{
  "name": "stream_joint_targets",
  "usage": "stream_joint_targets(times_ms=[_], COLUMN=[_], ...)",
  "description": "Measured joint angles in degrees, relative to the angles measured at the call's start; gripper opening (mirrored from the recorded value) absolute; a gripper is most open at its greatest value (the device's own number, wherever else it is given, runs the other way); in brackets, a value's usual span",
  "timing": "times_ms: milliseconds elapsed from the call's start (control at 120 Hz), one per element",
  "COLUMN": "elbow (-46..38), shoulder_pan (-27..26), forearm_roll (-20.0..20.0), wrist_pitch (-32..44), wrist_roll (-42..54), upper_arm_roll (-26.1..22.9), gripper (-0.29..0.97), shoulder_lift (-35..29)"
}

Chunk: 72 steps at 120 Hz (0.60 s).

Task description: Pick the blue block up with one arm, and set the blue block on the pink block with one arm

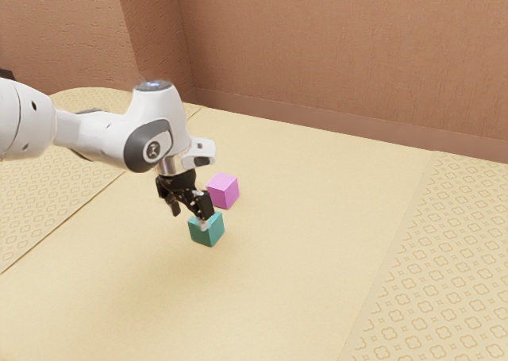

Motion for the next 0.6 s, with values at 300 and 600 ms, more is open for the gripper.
stream_joint_targets(times_ms=[300, 600], elbow=[6.24, 11.33], shoulder_pan=[-0.07, -0.05], forearm_roll=[-5.09, -5.07], wrist_pitch=[1.95, 1.02], wrist_roll=[7.03, 10.94], upper_arm_roll=[1.94, 3.25], gripper=[0.68, 0.68], shoulder_lift=[7.54, 11.76])
